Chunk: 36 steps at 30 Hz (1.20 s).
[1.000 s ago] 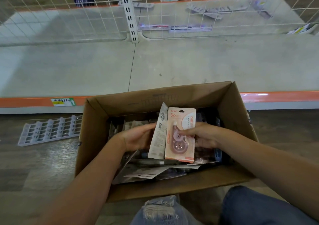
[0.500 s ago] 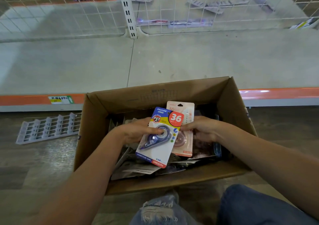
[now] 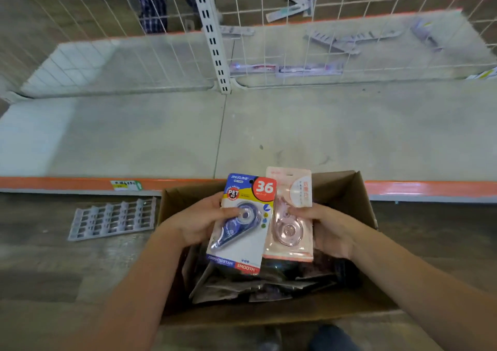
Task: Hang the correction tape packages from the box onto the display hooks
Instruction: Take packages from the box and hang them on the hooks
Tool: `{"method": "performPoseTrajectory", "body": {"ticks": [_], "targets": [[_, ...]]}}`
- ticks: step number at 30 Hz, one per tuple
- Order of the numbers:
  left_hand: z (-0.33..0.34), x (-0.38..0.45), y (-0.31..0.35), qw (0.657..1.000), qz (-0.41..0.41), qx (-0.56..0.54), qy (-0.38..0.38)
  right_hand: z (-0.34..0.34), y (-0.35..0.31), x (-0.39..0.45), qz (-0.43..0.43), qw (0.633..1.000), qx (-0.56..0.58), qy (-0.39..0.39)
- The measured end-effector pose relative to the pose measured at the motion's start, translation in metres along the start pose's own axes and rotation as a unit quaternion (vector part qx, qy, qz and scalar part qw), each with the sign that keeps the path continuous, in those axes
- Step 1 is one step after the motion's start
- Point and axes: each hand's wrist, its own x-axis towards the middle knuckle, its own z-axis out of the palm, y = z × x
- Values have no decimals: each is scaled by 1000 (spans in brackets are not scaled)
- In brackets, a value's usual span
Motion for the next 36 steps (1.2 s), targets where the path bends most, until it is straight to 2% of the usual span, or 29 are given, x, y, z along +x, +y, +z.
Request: {"method": "performPoseTrajectory", "body": {"ticks": [5, 8, 12, 16, 22, 30, 36], "targets": [[41, -50, 72, 995, 24, -48, 78, 37, -44, -68, -25, 992, 124, -11], [77, -85, 116, 991, 39, -73, 103, 62, -73, -122, -41, 989, 144, -7], [129, -136, 178, 987, 48, -105, 112, 97, -109, -196, -54, 991, 126, -3], [183, -184, 245, 988, 55, -84, 116, 134, -147, -276, -63, 995, 71, -19], [246, -243, 323, 990, 82, -64, 97, 163, -196, -362, -90, 995, 32, 16], [299, -293, 370, 985, 118, -58, 115, 183, -234, -455, -153, 988, 10, 21], [336, -320, 385, 986, 121, -45, 105, 193, -229, -511, -199, 975, 27, 96]]}}
